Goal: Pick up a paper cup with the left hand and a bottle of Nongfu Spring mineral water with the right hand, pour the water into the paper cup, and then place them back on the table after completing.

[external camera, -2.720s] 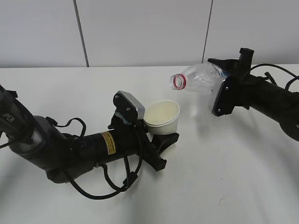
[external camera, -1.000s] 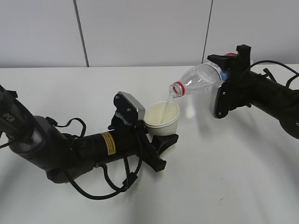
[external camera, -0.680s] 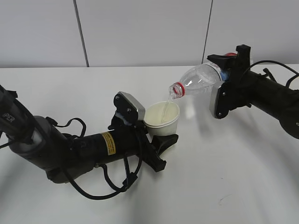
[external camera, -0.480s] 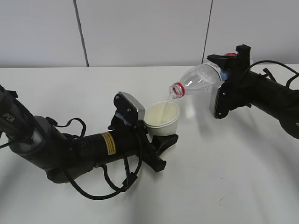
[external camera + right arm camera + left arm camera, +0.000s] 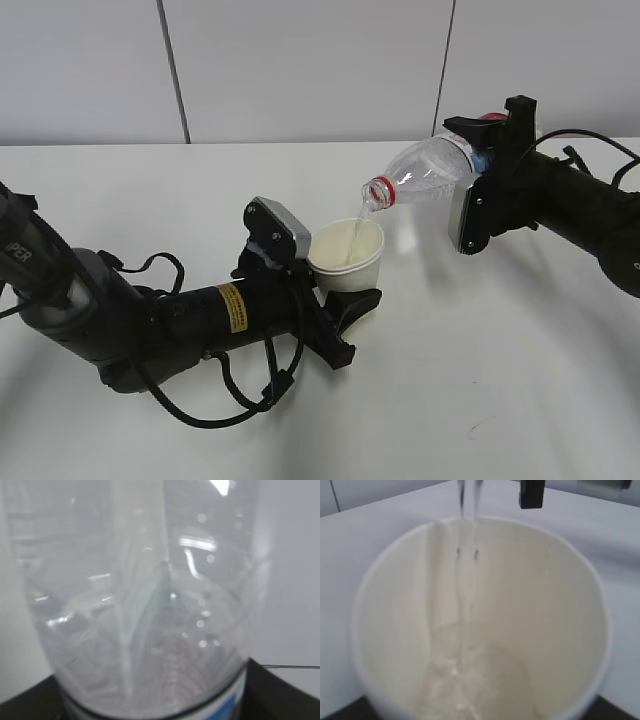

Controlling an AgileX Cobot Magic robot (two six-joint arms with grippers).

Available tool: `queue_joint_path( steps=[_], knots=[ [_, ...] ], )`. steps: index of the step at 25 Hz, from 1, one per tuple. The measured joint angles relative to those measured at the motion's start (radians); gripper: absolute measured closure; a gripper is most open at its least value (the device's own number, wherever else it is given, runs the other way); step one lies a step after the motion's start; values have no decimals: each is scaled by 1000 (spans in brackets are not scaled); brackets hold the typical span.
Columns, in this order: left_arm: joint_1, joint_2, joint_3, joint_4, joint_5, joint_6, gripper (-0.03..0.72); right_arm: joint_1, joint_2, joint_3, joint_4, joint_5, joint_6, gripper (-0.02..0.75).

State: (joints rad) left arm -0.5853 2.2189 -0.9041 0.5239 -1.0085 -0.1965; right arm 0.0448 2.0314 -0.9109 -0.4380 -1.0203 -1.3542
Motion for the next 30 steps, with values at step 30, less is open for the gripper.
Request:
queue_joint_path(
  steps=[30],
  knots=[
    [0, 1, 0, 0, 1, 0, 319, 0, -2, 0, 0, -6, -14, 331]
  ],
)
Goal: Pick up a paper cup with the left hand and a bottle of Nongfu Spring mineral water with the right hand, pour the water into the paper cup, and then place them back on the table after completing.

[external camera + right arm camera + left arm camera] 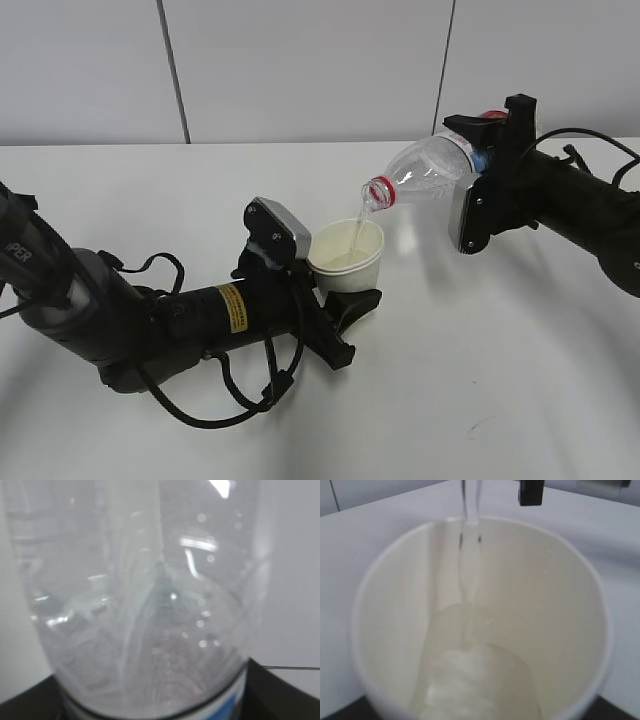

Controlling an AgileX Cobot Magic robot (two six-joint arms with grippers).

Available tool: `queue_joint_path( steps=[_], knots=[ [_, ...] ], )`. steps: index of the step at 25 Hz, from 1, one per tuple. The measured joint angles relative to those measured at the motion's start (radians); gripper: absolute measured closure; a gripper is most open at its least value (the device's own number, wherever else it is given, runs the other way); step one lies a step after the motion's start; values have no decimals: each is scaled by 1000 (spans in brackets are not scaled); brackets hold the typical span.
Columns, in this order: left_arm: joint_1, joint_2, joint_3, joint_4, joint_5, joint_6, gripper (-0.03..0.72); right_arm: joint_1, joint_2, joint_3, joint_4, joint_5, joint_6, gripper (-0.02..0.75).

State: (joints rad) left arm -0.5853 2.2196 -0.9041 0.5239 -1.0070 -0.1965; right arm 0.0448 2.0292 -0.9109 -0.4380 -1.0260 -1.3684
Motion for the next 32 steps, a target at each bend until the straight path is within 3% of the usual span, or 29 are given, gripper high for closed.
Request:
queue_joint_path(
  steps=[32],
  knots=[
    [0, 0, 0, 1, 6, 0, 320, 21, 0, 0, 15, 0, 76, 331]
  ],
)
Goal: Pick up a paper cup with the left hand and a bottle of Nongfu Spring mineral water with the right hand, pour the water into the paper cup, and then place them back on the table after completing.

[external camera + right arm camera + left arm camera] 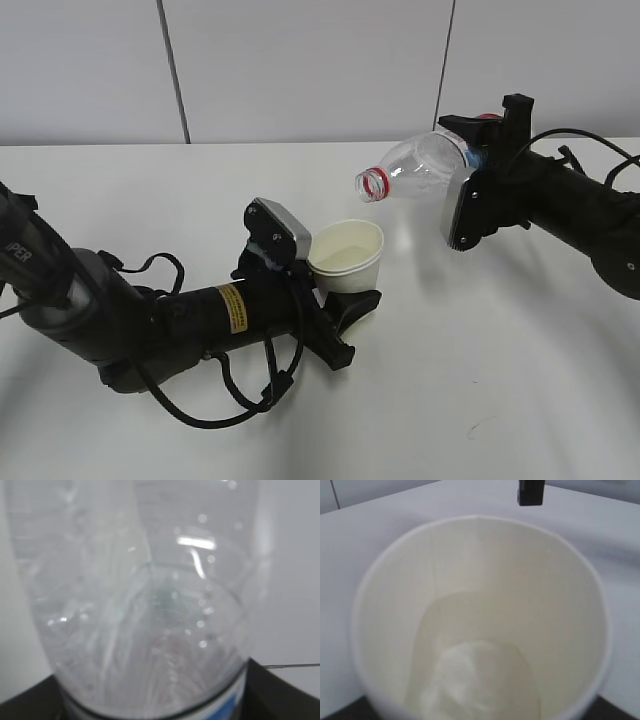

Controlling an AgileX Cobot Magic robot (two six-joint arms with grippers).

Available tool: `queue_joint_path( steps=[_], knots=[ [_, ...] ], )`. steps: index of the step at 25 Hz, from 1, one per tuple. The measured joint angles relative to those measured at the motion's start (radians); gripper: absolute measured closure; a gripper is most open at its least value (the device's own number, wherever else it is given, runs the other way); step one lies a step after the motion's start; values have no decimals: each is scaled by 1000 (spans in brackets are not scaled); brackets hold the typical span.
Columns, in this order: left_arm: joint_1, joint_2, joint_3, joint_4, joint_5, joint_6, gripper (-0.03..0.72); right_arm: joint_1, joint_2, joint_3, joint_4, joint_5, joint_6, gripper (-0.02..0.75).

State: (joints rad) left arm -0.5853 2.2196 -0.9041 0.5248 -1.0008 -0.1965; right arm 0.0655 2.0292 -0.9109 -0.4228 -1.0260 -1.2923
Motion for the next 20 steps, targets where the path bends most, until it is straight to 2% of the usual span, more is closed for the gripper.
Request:
queue_joint_path(
  steps=[12, 20],
  knots=[
    [0, 0, 0, -23, 0, 0, 320, 0, 0, 4, 7, -2, 113, 331],
    [0, 0, 0, -44, 0, 0, 320, 0, 0, 34, 12, -8, 332, 331]
  ],
)
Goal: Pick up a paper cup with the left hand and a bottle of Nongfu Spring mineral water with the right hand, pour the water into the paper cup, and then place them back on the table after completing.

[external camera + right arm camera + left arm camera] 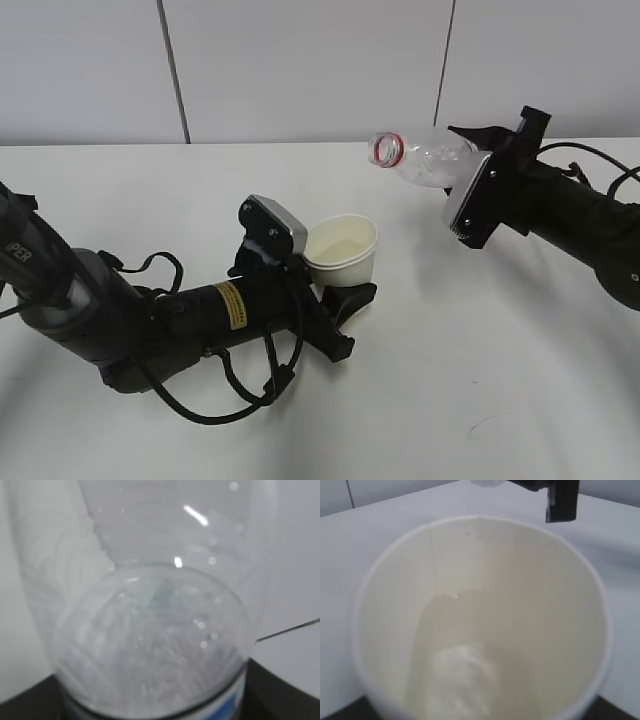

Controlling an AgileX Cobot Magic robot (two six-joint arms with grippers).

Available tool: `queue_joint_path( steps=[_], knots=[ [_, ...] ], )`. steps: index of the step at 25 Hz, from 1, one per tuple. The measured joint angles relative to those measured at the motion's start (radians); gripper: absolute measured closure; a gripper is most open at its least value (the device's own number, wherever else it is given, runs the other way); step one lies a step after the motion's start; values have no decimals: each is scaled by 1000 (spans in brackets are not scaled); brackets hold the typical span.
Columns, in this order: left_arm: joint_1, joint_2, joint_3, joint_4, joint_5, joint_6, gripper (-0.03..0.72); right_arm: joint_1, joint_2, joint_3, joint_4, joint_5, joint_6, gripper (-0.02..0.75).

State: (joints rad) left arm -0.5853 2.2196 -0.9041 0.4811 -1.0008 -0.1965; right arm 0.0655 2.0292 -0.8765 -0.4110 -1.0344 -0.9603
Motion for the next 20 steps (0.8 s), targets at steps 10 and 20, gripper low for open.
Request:
queue_joint_path(
  steps=[10, 20],
  knots=[
    [0, 0, 0, -28, 0, 0, 320, 0, 0, 0, 11, 0, 615, 332],
    [0, 0, 0, -30, 1, 0, 320, 0, 0, 0, 12, 57, 1024, 332]
  ],
)
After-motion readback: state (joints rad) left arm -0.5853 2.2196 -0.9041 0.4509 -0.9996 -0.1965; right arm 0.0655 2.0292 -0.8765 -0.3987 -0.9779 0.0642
